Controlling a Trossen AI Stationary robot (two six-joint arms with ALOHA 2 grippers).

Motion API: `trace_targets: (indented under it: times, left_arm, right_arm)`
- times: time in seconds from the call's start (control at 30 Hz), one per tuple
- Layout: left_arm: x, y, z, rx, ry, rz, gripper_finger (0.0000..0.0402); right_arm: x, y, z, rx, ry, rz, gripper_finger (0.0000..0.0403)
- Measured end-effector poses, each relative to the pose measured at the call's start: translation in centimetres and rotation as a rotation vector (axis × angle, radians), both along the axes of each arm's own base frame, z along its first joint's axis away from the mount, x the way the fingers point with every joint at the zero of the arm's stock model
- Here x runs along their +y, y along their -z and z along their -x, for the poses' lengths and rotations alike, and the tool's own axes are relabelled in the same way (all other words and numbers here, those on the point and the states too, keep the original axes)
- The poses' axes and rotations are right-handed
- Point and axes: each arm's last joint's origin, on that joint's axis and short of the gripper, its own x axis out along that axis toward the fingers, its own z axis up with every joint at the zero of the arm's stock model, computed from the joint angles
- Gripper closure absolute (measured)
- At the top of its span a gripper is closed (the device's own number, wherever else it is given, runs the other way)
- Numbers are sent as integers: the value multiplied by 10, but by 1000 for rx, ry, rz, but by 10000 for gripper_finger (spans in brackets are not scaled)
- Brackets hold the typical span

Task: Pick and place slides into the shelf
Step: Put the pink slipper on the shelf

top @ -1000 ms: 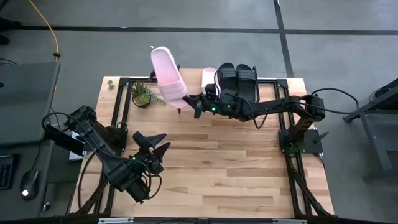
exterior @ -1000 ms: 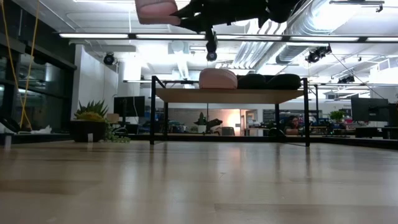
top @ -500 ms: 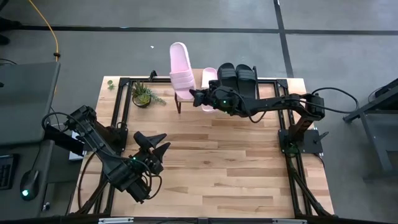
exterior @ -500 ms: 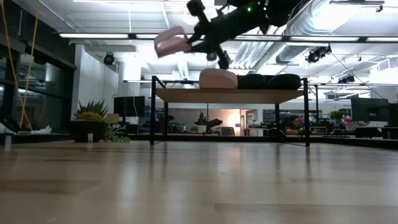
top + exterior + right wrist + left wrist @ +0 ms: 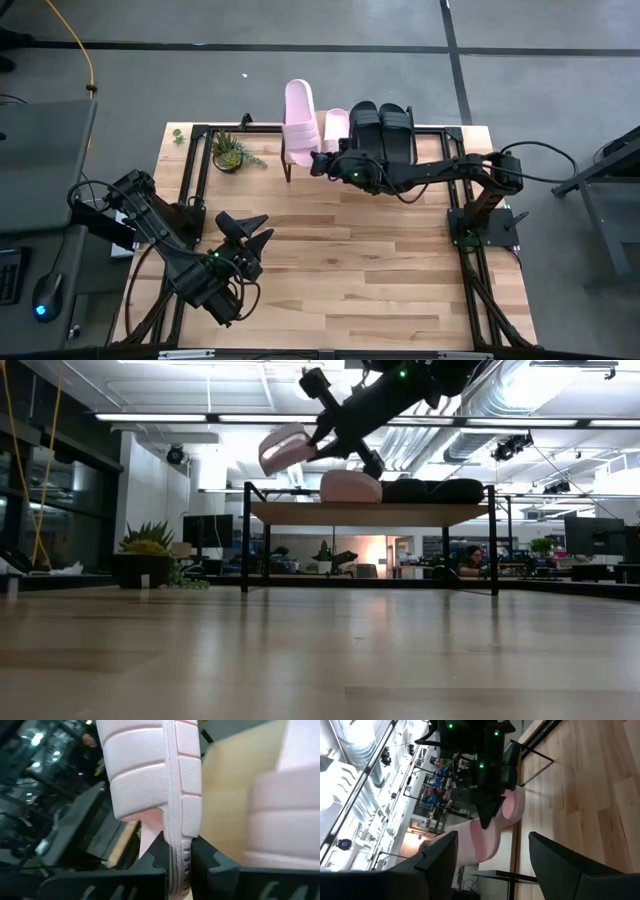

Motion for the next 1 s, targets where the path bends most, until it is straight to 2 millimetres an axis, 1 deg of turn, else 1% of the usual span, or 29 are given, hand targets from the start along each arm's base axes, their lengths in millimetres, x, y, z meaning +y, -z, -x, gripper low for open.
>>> trace_targets:
  times: [0.33,0.53,0.7,1.0]
  left_arm:
    - [0,1,0,26,-6,26,177]
    - [0,1,0,31,-7,32,177]
    - [0,1,0,31,-7,32,177]
    - [0,2,0,49,-12,56,177]
  right_arm:
    - [14,6,-1,14,62,-26,389]
    - [13,8,-2,19,51,-31,390]
    - [8,7,-2,23,33,-19,388]
    - [7,1,-4,-19,11,26,355]
